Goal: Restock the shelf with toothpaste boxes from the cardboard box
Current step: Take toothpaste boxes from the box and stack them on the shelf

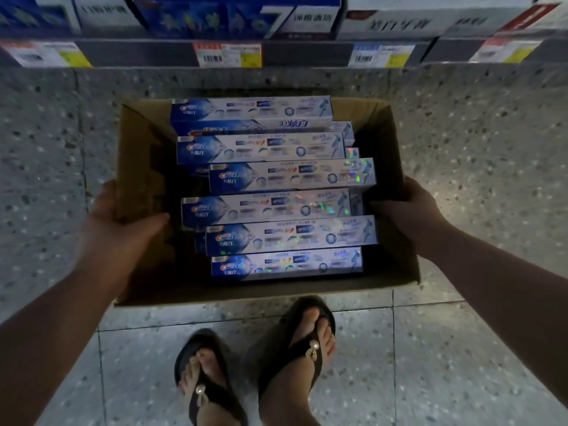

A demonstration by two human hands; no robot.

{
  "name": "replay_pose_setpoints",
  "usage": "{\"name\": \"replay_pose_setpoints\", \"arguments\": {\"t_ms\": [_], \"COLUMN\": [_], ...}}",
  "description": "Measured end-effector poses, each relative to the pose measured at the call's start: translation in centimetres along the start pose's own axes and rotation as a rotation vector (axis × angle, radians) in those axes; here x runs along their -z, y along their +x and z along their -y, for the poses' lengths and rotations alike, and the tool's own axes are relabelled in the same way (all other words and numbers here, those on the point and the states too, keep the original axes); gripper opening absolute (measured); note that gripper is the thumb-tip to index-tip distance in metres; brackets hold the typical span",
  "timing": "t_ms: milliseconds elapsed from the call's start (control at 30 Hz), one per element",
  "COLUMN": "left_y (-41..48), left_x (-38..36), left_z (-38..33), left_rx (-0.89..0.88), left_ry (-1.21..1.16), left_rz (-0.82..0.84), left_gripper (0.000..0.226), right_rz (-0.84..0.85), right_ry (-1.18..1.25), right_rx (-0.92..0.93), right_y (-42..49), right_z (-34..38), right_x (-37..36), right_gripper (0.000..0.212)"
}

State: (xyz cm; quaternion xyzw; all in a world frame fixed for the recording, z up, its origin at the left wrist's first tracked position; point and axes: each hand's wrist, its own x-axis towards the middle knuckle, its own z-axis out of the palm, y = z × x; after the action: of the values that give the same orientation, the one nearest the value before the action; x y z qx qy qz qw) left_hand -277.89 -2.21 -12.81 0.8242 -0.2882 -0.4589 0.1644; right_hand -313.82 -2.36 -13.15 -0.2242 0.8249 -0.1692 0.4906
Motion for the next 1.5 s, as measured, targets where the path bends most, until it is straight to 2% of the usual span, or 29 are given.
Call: {"name": "replay_pose_setpoints", "arguments": {"t_ms": [200, 400, 533, 667, 800, 933, 1033, 1100, 1167, 1300, 1500], "left_y": [0.9, 0.2, -2.2, -7.7, -13.7, -14.9, -13.0, -11.2, -9.2, -6.2, -4.9], "left_x": [-1.0, -0.1, -0.2, 0.3, 2.2, 3.2, 2.4, 1.3, -0.1, -2.1, -2.3], "left_z": [1.0, 0.6, -1.5, -3.5, -3.9, -2.9, -2.7, -2.8, -3.0, -3.2, -3.0], "left_rx": [-0.057, -0.022, -0.006, -0.121, -0.272, -0.414, -0.446, -0.490, -0.542, -0.594, -0.596], "left_ry": [0.043, 0.262, 0.381, 0.382, 0.308, 0.413, 0.458, 0.525, 0.578, 0.604, 0.630], "left_rz": [-0.037, 0.054, 0.036, 0.059, 0.173, 0.240, 0.251, 0.258, 0.249, 0.213, 0.202], "left_gripper": [0.057, 0.087, 0.071, 0.058, 0.042, 0.058, 0.054, 0.049, 0.045, 0.048, 0.051], "right_rz": [0.013, 0.123, 0.196, 0.085, 0.133, 0.220, 0.195, 0.157, 0.135, 0.105, 0.056], "right_ry": [0.053, -0.114, -0.250, -0.447, -0.575, -0.627, -0.722, -0.789, -0.818, -0.755, -0.728], "right_rx": [0.002, -0.005, -0.034, 0.171, 0.361, 0.575, 0.664, 0.666, 0.589, 0.508, 0.594], "right_y": [0.7, 0.5, -1.1, -5.4, -11.0, -12.2, -9.8, -8.0, -6.5, -5.3, -5.6], "right_z": [-0.8, -0.5, 2.0, 3.6, 2.7, 0.2, -0.9, -1.5, -1.7, -2.9, -3.9], "right_x": [-0.6, 0.3, 2.2, 4.7, 5.4, 3.2, 0.7, -0.8, -2.1, -3.4, -2.6], "right_gripper": [0.051, 0.062, 0.044, 0.028, 0.020, 0.031, 0.053, 0.065, 0.073, 0.066, 0.054]}}
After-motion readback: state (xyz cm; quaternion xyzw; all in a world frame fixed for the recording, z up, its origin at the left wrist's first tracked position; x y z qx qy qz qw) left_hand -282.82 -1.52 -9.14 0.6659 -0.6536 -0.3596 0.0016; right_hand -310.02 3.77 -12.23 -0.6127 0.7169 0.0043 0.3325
